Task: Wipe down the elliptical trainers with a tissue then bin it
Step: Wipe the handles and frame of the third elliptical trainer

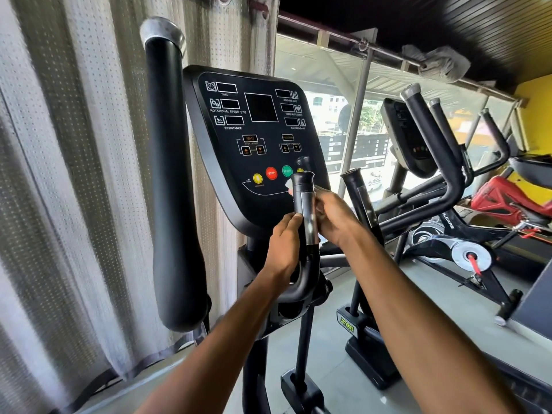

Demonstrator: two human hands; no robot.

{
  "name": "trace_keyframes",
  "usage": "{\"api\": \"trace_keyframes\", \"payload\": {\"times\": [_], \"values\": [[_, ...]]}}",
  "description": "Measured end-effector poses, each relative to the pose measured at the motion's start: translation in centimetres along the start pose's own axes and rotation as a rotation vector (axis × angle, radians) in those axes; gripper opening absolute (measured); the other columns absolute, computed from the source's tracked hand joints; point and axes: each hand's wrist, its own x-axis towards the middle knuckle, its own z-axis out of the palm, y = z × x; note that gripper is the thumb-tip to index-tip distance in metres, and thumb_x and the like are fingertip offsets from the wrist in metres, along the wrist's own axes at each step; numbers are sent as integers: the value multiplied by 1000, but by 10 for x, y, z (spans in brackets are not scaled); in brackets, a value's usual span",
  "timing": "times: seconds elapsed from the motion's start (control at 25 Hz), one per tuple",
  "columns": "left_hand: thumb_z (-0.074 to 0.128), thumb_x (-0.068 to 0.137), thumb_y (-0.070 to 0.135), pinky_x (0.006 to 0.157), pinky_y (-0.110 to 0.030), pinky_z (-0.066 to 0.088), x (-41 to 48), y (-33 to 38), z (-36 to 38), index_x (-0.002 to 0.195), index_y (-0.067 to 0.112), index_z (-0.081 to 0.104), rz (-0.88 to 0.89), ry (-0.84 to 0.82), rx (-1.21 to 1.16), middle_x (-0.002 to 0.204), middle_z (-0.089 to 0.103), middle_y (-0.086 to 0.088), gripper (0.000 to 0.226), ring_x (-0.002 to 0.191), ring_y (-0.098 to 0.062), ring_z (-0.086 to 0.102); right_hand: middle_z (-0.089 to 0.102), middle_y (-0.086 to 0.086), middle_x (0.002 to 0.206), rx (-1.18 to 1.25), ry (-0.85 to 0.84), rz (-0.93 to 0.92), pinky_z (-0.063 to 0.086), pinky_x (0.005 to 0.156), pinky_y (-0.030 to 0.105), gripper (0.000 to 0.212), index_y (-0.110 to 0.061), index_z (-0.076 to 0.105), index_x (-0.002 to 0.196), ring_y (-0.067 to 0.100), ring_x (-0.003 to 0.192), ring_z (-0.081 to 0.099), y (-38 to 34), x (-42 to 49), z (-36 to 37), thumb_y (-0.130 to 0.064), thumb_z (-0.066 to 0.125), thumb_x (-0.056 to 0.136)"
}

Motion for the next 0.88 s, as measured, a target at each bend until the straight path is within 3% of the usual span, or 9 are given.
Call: {"api": "trace_keyframes", "payload": {"times": [0.08, 0.16, 0.24, 0.36, 0.44, 0.52, 0.6, 0.88], "values": [[48, 92, 44, 103, -60, 51, 0, -1, -2, 102, 19, 71, -11, -28, -14, 95, 75, -9, 36, 104, -41, 71, 71, 19, 103, -39, 51, -124, 47, 68, 29, 28, -1, 73, 112, 28, 89, 58, 6, 1, -5, -22, 63, 97], [48, 94, 45, 105, -61, 50, 4, -3, -4, 102, 23, 72, -2, -32, -13, 102, 76, -9, 35, 107, -41, 69, 74, 9, 94, -117, 226, -392, 55, 73, 30, 20, -2, 75, 109, 20, 85, 68, 14, -8, -5, -15, 71, 94], [48, 94, 45, 105, -60, 50, 4, -3, -2, 97, 24, 73, -1, -23, -7, 100, 76, -8, 33, 104, -37, 71, 75, 4, 100, -442, 348, -770, 58, 82, 28, 19, -6, 77, 108, 14, 93, 71, 13, -20, -1, -11, 74, 91], [50, 96, 41, 104, -57, 51, 1, -2, -2, 96, 21, 73, 2, -14, -22, 99, 76, -9, 31, 101, -32, 72, 69, 7, 103, -1036, 317, -1223, 52, 82, 23, 12, -2, 78, 98, 17, 95, 64, -3, -25, 11, -3, 69, 90], [49, 104, 32, 99, -48, 54, -1, -2, -6, 104, 15, 74, 11, -26, -43, 102, 77, -11, 30, 104, -31, 71, 63, 9, 100, -1440, 283, -1254, 52, 71, 28, 9, 0, 72, 83, 26, 93, 58, -11, -25, 28, 5, 66, 84], [45, 107, 16, 81, -35, 56, -3, -1, -9, 99, 6, 71, 8, -36, -69, 87, 75, -7, 29, 84, -23, 71, 60, 14, 100, -1711, 152, -1210, 54, 62, 36, 9, 3, 70, 73, 32, 94, 56, -15, -29, 45, 10, 64, 76], [42, 105, 3, 64, -25, 53, -5, -2, -11, 89, 7, 69, -22, -61, -129, 71, 70, -1, 31, 67, -14, 66, 63, 18, 102, -1845, 6, -1197, 57, 66, 41, 11, 1, 71, 69, 36, 96, 58, -19, -35, 47, 12, 69, 69], [41, 97, -11, 65, -27, 50, -6, -13, -15, 87, 8, 72, -25, -105, -281, 70, 68, -3, 37, 66, -14, 63, 62, 5, 96, -1676, 44, -1117, 54, 70, 31, 8, -7, 70, 81, 23, 89, 56, 6, -71, 14, 2, 70, 83]]}}
